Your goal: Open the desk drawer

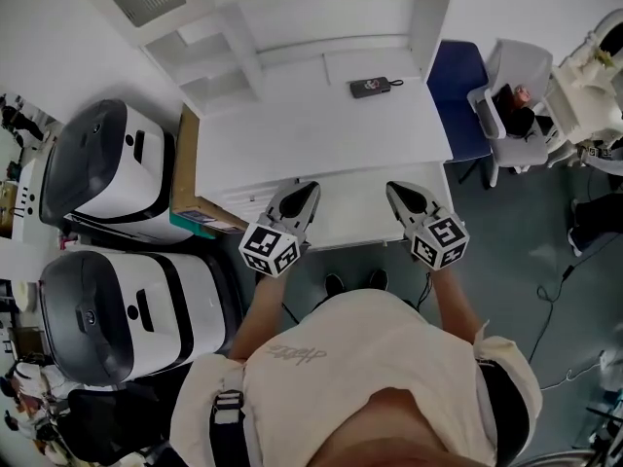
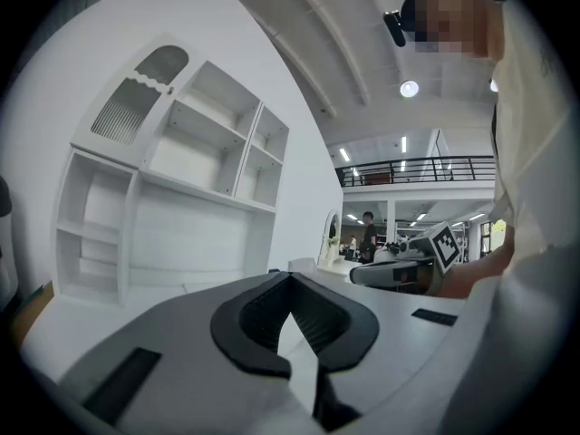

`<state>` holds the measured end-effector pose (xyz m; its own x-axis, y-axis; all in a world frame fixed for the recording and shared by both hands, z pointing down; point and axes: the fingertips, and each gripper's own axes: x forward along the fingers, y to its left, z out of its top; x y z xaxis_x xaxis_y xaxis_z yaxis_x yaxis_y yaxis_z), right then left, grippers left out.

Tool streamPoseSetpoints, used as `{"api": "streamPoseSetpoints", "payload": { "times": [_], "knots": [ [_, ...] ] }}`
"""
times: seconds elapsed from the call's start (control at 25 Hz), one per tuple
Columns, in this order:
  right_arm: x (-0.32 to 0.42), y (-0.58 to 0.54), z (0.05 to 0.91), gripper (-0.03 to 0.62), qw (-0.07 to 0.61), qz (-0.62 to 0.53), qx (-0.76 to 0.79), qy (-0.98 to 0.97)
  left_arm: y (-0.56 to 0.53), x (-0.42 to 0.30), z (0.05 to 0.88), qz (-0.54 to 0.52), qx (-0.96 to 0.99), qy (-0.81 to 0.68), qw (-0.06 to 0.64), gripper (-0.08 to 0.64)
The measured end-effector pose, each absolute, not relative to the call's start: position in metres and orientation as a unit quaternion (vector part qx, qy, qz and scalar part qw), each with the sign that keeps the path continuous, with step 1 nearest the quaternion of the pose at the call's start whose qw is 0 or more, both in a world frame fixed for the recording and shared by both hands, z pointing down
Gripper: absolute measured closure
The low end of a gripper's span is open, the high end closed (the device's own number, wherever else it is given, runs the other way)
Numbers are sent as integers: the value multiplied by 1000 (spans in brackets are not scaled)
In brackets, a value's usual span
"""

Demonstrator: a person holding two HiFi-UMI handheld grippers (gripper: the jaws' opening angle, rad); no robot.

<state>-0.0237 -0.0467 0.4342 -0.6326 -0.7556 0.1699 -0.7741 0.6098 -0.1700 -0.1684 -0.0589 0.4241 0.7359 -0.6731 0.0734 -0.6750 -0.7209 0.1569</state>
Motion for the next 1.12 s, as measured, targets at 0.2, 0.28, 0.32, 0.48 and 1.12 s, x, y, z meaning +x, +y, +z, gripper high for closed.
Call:
{"api": "streamPoseSetpoints", "payload": {
  "times": [0.2,0.28,0.32,0.48,1.12],
  "knots": [
    [-21,-54,395,598,10,88,429,-899,-59,-156,370,-35,931,-361,45,558],
    [-20,-55,387,598,8,78,431,-899,-64,-150,359,-45,929,-365,39,558],
    [-20,-55,385,598,8,74,430,-900,-66,-147,356,-47,929,-365,36,558],
    [-22,-54,375,598,9,59,423,-904,-64,-143,349,-37,930,-365,17,558],
    [-18,-54,378,598,2,67,433,-899,-65,-159,364,-11,925,-379,15,558]
  ]
}}
